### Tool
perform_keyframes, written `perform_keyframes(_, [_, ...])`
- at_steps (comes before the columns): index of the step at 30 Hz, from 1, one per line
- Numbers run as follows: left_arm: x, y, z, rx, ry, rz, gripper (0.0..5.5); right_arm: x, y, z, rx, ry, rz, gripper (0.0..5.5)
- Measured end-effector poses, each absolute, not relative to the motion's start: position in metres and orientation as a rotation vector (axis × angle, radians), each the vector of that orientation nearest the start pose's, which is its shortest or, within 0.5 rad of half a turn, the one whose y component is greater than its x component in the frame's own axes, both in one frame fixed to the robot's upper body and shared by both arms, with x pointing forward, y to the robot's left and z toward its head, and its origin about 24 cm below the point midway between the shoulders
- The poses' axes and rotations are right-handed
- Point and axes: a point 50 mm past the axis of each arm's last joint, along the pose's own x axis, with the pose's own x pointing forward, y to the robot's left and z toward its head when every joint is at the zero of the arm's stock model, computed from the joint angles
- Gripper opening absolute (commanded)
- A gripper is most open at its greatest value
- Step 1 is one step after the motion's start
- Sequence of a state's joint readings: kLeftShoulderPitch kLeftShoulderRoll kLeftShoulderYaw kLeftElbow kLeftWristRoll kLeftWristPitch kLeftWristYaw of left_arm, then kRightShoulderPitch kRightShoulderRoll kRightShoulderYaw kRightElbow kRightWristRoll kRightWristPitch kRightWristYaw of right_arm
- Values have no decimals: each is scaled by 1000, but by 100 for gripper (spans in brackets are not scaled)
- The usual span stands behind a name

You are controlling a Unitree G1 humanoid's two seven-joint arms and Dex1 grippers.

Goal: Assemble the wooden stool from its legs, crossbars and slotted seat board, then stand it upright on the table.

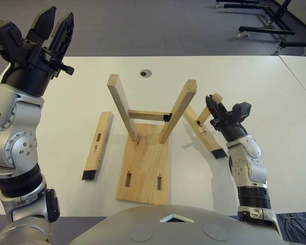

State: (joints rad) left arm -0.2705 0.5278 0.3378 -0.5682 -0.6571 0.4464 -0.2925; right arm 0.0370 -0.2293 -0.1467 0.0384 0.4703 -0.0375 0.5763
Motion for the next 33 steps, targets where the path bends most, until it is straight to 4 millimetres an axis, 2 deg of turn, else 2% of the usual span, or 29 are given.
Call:
perform_keyframes(23, [244, 213, 239, 42, -464, -403, 181, 233, -204, 45, 190, -112, 402, 39])
perform_keyframes(25, [244, 213, 239, 42, -465, -405, 181, 235, -203, 44, 180, -103, 394, 91])
perform_keyframes(27, [244, 213, 242, 45, -480, -407, 181, 222, -207, 10, 192, 76, 344, 139])
perform_keyframes(33, [246, 212, 242, 44, -482, -413, 181, 227, -209, 13, 185, 75, 337, 246])
